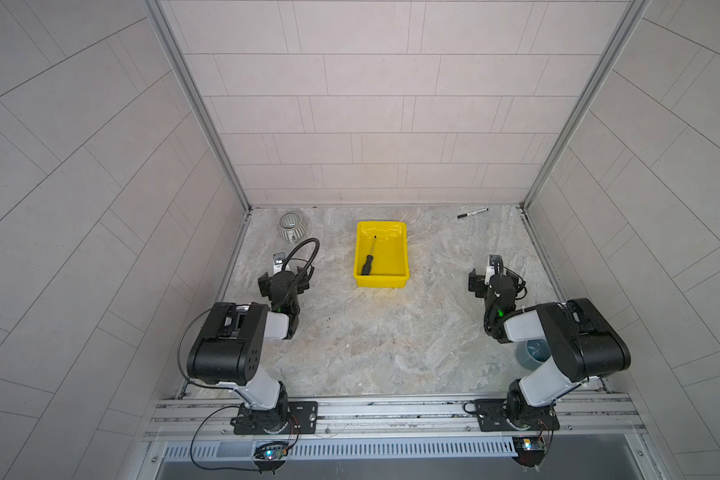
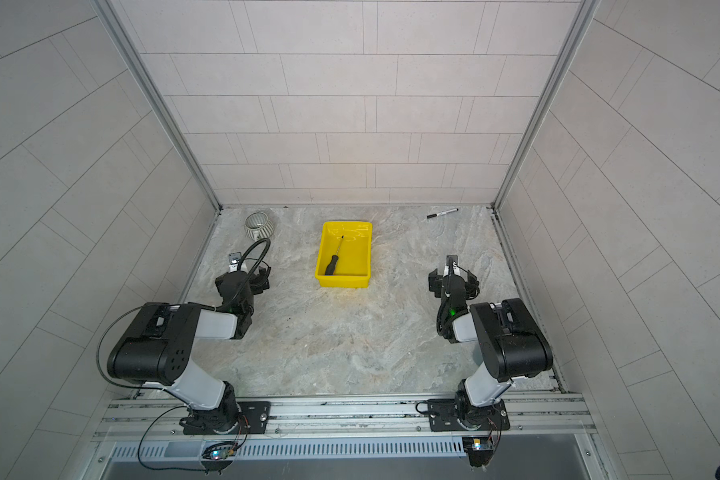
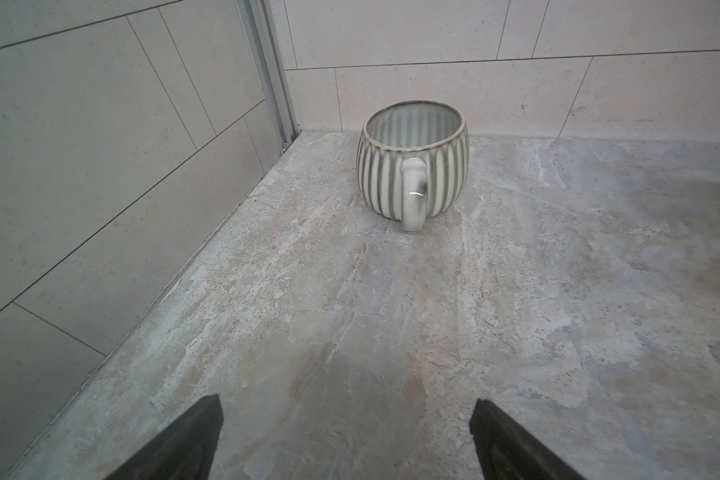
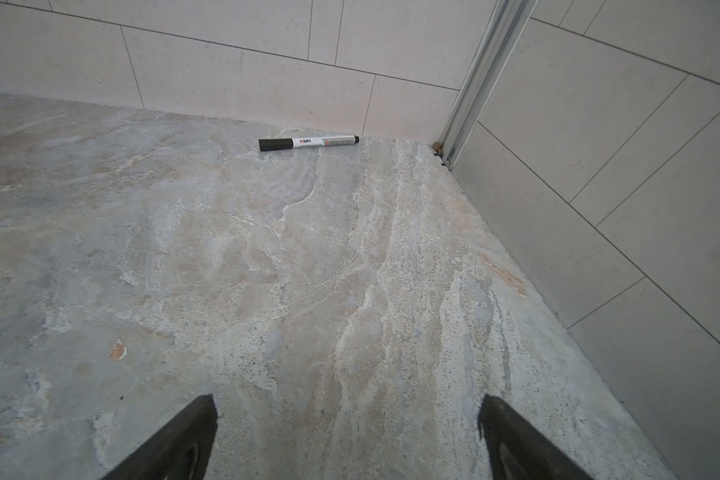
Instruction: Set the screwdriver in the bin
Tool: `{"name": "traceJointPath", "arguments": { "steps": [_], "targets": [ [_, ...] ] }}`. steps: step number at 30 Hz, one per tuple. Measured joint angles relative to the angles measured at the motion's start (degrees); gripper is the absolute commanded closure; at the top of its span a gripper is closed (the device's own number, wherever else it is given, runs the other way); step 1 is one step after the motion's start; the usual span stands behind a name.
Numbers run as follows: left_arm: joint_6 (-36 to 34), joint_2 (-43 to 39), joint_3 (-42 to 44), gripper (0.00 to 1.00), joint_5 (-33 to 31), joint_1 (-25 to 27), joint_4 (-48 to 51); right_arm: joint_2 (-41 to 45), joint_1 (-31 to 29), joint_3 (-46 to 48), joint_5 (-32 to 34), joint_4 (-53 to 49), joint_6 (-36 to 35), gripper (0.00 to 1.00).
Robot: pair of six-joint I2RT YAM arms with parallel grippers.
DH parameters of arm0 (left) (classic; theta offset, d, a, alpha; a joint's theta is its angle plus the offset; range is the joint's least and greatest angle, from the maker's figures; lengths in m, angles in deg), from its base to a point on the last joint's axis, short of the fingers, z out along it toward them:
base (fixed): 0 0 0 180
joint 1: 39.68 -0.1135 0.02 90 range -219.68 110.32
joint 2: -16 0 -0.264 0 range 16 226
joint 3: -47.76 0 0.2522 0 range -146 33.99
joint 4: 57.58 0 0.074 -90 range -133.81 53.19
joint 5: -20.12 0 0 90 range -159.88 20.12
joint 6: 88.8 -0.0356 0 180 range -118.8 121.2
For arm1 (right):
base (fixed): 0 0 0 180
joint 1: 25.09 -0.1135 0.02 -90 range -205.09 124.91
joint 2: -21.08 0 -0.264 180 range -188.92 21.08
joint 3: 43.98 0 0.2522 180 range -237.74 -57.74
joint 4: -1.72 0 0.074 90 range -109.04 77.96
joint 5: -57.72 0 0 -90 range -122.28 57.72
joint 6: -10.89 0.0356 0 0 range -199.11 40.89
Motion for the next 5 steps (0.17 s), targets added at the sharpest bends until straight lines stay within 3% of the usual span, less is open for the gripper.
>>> {"name": "traceJointPath", "arguments": {
  "steps": [5],
  "targets": [
    [0.0, 0.0, 0.0, 0.00, 0.0, 0.0, 0.0, 0.0, 0.0, -0.2, 0.0, 0.0, 0.0, 0.01]
  ]
}}
